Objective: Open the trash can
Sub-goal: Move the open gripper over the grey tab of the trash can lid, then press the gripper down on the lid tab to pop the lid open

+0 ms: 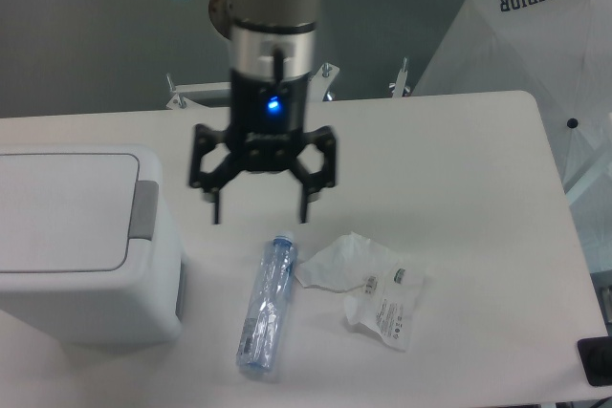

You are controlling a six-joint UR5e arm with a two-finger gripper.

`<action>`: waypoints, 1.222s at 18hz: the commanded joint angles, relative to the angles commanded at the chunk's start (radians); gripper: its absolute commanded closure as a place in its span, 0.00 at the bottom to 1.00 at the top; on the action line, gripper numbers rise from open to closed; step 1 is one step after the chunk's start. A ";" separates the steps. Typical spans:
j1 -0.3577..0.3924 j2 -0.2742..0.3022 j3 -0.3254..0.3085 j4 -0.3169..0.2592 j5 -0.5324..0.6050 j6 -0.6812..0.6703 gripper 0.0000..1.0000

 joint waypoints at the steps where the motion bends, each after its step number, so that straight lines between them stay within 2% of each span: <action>1: -0.006 0.000 -0.006 0.000 0.000 -0.003 0.00; 5: -0.023 0.011 -0.052 0.008 0.003 0.011 0.00; 22: -0.064 0.012 -0.101 0.038 0.008 0.012 0.00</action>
